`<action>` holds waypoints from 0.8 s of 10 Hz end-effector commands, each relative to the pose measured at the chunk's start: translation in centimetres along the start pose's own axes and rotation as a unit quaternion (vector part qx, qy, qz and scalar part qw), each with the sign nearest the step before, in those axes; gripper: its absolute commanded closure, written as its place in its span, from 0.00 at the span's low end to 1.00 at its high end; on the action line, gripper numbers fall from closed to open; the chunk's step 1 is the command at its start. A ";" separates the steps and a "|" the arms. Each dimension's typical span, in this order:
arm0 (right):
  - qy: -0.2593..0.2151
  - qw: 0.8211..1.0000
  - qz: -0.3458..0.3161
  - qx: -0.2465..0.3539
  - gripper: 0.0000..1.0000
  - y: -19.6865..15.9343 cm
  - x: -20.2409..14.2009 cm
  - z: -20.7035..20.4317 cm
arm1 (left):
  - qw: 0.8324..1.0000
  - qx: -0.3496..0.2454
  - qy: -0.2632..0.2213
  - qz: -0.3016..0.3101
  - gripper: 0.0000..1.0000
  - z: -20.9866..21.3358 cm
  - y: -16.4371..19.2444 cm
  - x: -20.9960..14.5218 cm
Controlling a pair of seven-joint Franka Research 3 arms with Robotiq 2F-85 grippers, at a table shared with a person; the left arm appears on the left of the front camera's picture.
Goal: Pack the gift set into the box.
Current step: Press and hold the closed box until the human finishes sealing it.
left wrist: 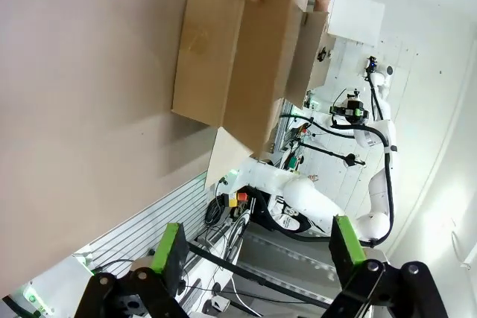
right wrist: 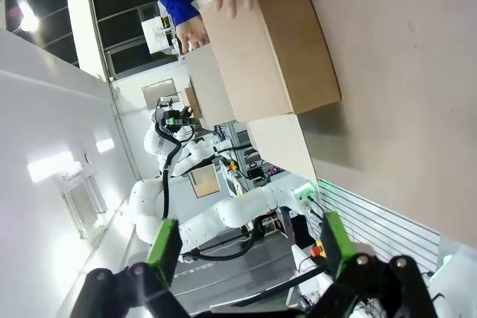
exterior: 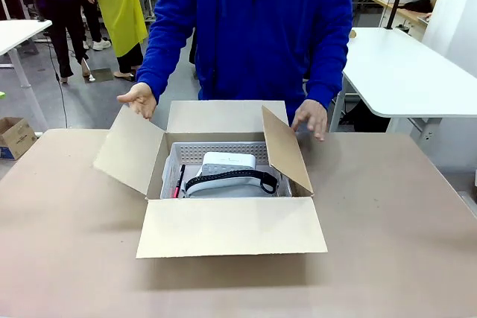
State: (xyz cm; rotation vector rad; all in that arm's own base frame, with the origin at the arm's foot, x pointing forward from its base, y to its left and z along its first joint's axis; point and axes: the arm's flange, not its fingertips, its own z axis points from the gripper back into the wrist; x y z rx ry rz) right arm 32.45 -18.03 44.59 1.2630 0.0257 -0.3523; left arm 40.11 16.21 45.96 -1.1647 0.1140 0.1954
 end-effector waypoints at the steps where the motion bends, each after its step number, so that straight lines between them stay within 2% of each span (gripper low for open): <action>1: 0.002 1.000 0.002 -0.001 0.00 0.2 -0.2 0.0 | 1.000 0.003 -0.003 -0.001 0.00 -0.1 0.0 -0.2; 8: 0.002 1.000 0.002 -0.001 0.00 0.2 -0.2 0.0 | 1.000 0.003 -0.003 -0.001 0.00 -0.1 0.0 -0.2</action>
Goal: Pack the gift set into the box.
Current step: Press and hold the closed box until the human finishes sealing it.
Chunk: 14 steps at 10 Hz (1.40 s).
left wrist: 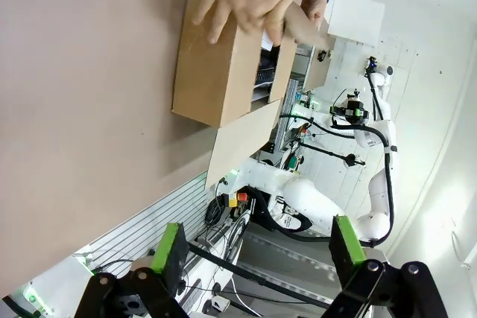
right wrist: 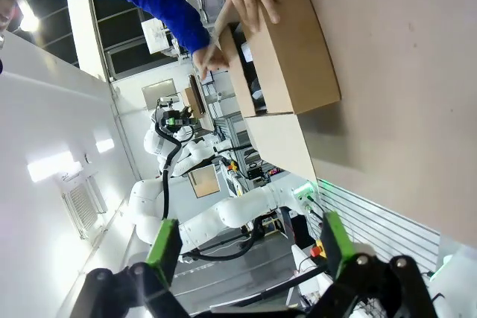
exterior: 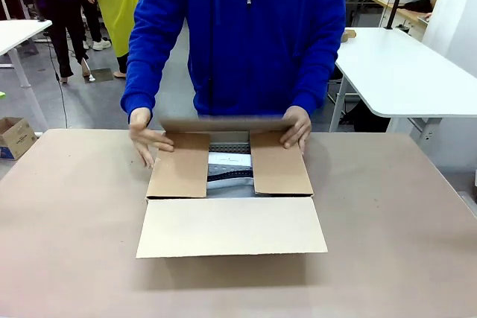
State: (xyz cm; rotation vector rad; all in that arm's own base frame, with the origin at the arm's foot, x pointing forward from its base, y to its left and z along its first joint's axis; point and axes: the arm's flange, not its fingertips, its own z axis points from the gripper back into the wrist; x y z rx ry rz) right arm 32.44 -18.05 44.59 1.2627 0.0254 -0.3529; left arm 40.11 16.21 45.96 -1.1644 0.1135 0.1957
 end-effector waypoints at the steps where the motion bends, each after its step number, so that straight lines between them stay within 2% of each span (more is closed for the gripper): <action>1: 0.002 1.000 0.002 -0.001 0.00 0.2 -0.2 0.0 | 1.000 0.003 -0.003 -0.001 0.00 -0.1 0.0 -0.2; 14: 0.002 1.000 0.002 -0.001 0.00 0.2 -0.2 0.0 | 1.000 0.003 -0.003 -0.001 0.00 -0.1 0.0 -0.2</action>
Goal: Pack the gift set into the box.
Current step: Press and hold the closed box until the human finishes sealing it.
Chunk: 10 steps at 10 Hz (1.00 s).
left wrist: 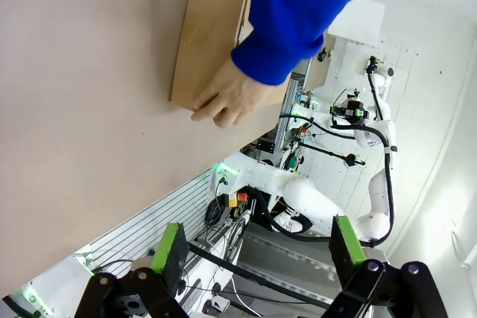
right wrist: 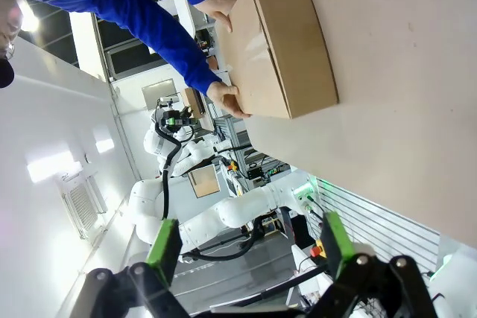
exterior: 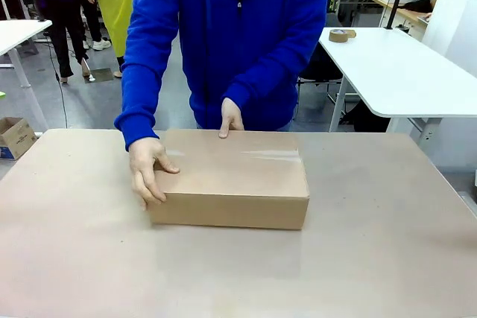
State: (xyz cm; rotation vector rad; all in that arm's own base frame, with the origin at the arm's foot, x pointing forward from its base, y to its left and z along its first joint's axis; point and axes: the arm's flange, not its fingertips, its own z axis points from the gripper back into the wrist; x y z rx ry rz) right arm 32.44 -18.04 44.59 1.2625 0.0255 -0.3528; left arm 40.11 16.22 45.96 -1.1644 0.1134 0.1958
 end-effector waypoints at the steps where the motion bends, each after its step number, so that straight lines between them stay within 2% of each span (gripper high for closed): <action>1: 0.002 1.000 0.002 -0.001 0.00 0.2 -0.2 0.0 | 1.000 0.003 -0.003 -0.001 0.00 -0.1 0.0 -0.2; 10: 0.002 1.000 0.002 -0.001 0.00 0.2 -0.2 0.0 | 1.000 0.003 -0.003 -0.001 0.00 -0.1 0.0 -0.2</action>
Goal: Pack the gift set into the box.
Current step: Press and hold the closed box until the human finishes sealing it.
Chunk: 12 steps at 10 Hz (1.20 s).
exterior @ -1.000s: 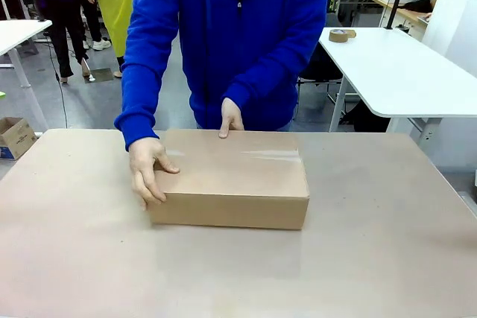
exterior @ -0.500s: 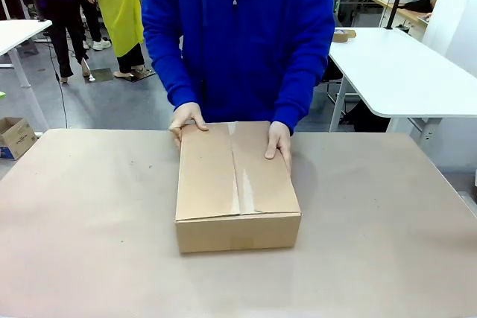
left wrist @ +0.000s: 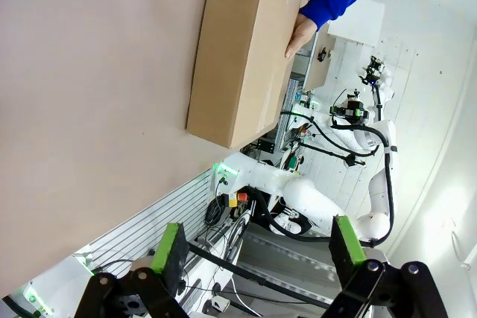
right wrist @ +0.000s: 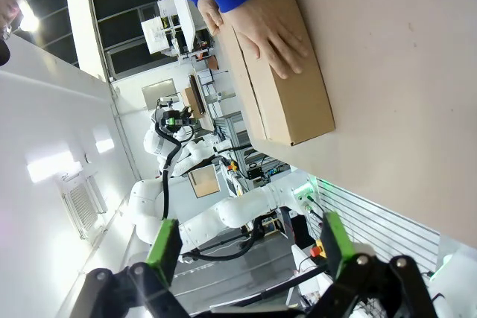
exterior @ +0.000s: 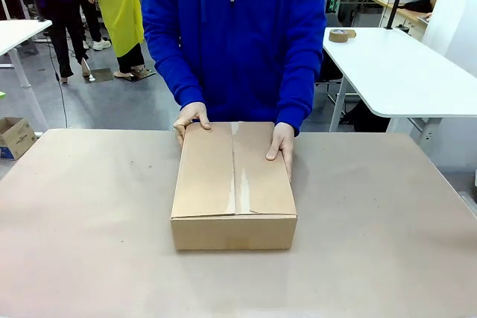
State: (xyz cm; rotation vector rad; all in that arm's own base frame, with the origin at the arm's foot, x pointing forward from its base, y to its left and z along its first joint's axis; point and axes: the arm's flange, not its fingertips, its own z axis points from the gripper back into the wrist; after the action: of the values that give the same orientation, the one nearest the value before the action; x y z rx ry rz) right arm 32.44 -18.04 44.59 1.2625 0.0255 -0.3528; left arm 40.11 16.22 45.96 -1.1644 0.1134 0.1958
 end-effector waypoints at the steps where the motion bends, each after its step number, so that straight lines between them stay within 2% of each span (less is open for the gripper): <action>1: 0.002 1.000 0.002 -0.001 0.00 0.2 -0.2 0.0 | 1.000 0.003 -0.003 -0.001 0.00 -0.1 0.0 -0.2; 4: 0.000 1.000 0.000 0.000 0.00 0.0 0.0 0.0 | 1.000 0.000 0.000 0.000 0.00 0.0 0.0 0.0; 5: 0.032 0.981 0.171 -0.087 0.00 2.7 -0.6 -6.8 | 0.981 -0.013 0.067 -0.180 0.00 -5.5 -4.1 -0.5; 6: 0.060 0.944 0.292 -0.138 0.00 4.8 -0.7 -14.1 | 0.953 -0.031 0.123 -0.276 0.00 -11.6 -7.7 -0.3; 7: 0.086 0.907 0.397 -0.114 0.00 6.5 -1.3 -19.9 | 0.936 -0.041 0.125 -0.325 0.00 -16.5 -10.0 0.0; 8: 0.115 0.869 0.474 -0.080 0.00 7.7 -2.4 -25.1 | 0.926 -0.061 0.167 -0.333 0.00 -21.7 -11.2 0.3; 9: 0.133 0.854 0.499 -0.072 0.00 7.3 -3.0 -28.1 | 0.924 -0.053 0.182 -0.332 0.00 -25.1 -10.6 0.5; 10: 0.124 0.864 0.464 -0.150 0.00 6.0 -3.9 -27.2 | 0.946 0.025 0.229 -0.230 0.00 -24.9 -9.1 1.4; 11: 0.123 0.921 0.340 -0.142 0.00 8.6 -4.8 -26.4 | 0.933 -0.027 0.162 -0.321 0.00 -24.4 -13.1 -1.7; 12: 0.123 0.921 0.340 -0.142 0.00 8.6 -4.8 -26.4 | 0.933 -0.027 0.162 -0.321 0.00 -24.4 -13.1 -1.7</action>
State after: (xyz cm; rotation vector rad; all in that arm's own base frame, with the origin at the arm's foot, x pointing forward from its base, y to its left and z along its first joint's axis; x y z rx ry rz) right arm 34.62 12.13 44.68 0.9082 -0.1832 0.5086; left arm 42.28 -13.13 46.00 -1.2173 0.0778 -0.5780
